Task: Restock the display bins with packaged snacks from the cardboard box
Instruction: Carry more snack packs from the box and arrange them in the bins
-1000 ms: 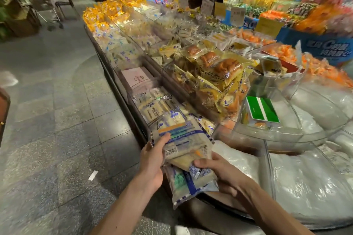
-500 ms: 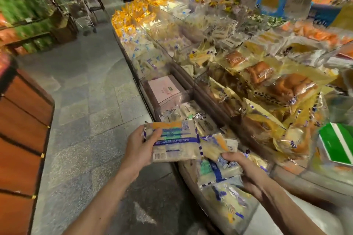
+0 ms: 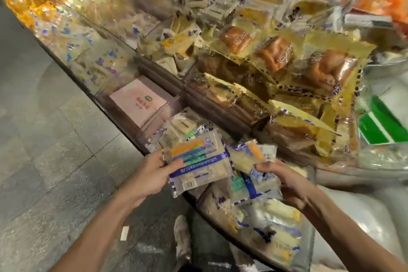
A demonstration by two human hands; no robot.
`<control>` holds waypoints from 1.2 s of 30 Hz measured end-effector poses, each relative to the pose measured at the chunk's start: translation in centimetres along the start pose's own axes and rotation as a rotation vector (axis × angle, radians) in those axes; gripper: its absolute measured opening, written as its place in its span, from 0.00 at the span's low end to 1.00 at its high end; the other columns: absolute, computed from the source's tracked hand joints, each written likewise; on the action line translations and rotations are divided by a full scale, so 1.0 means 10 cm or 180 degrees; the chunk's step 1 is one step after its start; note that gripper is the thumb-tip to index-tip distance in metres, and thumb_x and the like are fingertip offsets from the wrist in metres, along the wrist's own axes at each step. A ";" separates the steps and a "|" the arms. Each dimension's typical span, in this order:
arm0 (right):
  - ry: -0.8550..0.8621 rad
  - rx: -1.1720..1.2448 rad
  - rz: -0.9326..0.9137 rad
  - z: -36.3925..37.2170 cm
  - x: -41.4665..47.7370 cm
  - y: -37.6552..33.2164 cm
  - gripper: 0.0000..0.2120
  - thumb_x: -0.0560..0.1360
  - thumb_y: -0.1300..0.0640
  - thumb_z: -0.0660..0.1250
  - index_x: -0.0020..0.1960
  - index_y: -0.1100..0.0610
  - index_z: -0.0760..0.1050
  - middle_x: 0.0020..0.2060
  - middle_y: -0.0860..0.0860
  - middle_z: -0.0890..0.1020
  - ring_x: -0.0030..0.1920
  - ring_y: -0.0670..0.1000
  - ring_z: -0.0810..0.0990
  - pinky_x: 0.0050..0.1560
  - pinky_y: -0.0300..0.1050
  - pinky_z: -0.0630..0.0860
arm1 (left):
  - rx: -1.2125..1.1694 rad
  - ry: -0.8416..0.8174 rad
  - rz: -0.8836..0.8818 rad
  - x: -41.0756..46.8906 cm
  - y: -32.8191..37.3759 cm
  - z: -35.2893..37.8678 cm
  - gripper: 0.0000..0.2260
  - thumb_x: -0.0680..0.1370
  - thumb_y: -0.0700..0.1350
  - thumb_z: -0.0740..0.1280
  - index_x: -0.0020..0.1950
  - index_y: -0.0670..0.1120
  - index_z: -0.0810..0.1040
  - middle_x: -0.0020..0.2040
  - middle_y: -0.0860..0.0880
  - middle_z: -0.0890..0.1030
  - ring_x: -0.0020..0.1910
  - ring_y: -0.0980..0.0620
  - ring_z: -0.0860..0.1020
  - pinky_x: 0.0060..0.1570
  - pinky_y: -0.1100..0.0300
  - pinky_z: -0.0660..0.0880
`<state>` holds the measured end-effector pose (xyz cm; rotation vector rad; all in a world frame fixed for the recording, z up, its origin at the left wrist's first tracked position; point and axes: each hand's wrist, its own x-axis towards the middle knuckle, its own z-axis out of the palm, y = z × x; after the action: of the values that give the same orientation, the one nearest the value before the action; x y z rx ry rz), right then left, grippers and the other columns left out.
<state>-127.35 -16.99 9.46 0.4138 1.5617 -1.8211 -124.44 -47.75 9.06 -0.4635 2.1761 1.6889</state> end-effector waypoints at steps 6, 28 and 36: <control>0.1035 0.0095 -0.0021 0.33 0.22 0.10 0.27 0.67 0.43 0.76 0.58 0.58 0.77 0.55 0.60 0.83 0.48 0.69 0.81 0.48 0.56 0.80 | -0.1510 -0.0885 0.0016 0.65 0.08 -0.55 0.45 0.53 0.63 0.84 0.58 0.36 0.76 0.59 0.37 0.82 0.55 0.38 0.83 0.54 0.47 0.81; 0.1887 0.1405 0.0017 1.21 0.29 0.23 0.24 0.69 0.66 0.74 0.58 0.60 0.64 0.45 0.59 0.76 0.39 0.55 0.78 0.25 0.46 0.76 | 0.2038 -0.0686 0.1703 2.33 0.10 -0.72 0.10 0.79 0.38 0.69 0.52 0.53 0.83 0.57 0.54 0.75 0.53 0.58 0.73 0.51 0.74 0.66; 0.1871 0.1397 -0.0005 1.20 0.38 0.23 0.43 0.50 0.56 0.81 0.61 0.63 0.67 0.51 0.63 0.78 0.43 0.58 0.80 0.30 0.48 0.79 | 0.4364 -0.1167 0.2240 2.63 -0.06 -0.64 0.20 0.82 0.57 0.60 0.68 0.48 0.75 0.71 0.46 0.70 0.71 0.45 0.66 0.68 0.49 0.68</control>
<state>-126.18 -29.65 7.97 1.2432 1.4967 -2.1641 -147.96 -55.29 -2.09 0.9500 2.6531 0.0780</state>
